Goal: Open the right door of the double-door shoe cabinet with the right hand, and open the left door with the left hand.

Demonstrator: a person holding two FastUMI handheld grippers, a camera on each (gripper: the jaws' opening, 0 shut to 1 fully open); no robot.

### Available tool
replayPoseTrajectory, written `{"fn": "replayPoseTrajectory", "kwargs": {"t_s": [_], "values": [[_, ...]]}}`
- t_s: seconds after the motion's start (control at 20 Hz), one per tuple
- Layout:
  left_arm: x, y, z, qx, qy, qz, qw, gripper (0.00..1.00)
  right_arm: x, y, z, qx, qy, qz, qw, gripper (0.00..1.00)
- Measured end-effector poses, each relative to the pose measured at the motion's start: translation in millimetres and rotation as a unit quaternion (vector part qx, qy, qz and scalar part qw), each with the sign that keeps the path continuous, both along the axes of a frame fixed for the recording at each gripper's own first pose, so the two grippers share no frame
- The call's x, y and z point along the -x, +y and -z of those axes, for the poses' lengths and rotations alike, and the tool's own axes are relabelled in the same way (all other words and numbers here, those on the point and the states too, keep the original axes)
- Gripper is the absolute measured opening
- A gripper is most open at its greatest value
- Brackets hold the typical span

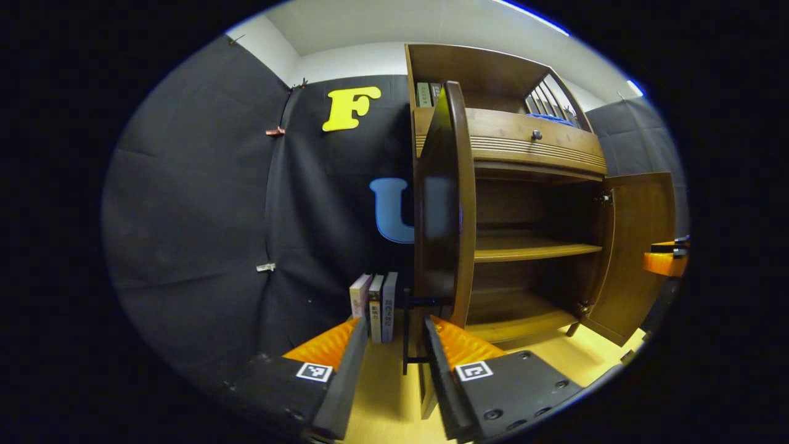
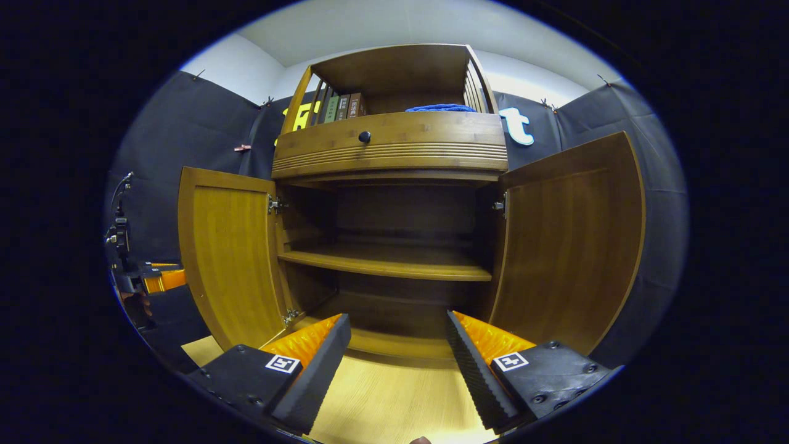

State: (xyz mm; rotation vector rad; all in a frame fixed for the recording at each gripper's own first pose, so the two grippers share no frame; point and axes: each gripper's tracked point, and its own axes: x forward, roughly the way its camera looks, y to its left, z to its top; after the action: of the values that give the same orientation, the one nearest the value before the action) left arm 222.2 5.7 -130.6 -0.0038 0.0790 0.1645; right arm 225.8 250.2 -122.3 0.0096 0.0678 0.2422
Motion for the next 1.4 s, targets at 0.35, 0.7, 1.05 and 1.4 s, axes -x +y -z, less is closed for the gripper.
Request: {"fn": "replayPoseTrajectory", "kwargs": {"t_s": [0.35, 0.7, 1.05, 1.4], "values": [[0.8, -4.4, -5.4, 0.008, -0.011, -0.017, 1.0, 0.96, -4.7, -7.4, -10.8, -0.018, -0.007, -0.002, 1.0, 0.98], [0.2, -37.2, -8.3, 0.036, -0.016, 0.041, 0.998, 0.95, -4.4, -18.2, -26.4, -0.005, -0.03, -0.004, 1.0, 0.98], [-8.6, -53.9, -18.1, 0.056, -0.034, 0.065, 0.996, 0.94, -0.3, -25.5, -37.8, -0.005, -0.043, 0.011, 0.999, 0.98], [-9.3, -59.5, -19.3, 0.041, -0.033, 0.08, 0.995, 0.94, 1.3, -35.4, -53.4, -0.012, -0.055, 0.045, 0.997, 0.95]]}}
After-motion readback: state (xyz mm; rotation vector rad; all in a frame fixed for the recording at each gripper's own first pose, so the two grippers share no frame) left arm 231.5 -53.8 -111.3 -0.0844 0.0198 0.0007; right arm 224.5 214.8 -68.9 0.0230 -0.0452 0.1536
